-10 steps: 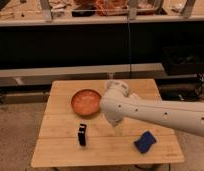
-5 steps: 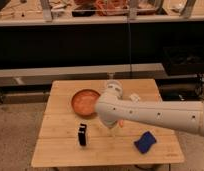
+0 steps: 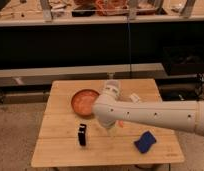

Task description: Knock the eraser over

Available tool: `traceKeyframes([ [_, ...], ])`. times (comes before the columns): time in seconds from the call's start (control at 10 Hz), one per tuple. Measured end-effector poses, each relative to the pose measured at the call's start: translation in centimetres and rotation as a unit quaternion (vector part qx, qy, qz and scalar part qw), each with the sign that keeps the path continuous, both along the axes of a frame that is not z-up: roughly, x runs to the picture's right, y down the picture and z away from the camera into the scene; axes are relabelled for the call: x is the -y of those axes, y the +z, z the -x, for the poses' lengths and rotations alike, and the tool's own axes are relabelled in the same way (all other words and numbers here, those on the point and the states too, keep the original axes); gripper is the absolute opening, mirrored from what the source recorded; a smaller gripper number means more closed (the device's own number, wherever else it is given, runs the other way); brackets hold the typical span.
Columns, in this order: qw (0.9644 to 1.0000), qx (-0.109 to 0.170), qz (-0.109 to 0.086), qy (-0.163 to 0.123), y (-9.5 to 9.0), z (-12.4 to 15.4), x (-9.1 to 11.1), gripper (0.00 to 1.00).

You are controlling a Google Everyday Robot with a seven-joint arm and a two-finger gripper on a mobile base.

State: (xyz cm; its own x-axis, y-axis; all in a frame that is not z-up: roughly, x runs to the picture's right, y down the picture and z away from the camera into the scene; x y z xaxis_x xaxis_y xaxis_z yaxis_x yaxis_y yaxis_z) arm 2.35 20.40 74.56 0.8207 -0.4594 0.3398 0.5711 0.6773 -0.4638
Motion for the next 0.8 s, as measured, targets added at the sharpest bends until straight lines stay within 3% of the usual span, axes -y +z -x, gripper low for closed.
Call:
traceKeyframes([
  [0.8, 0.9996, 0.020, 0.005, -0.019, 0.2, 1.8, -0.5, 0.80],
])
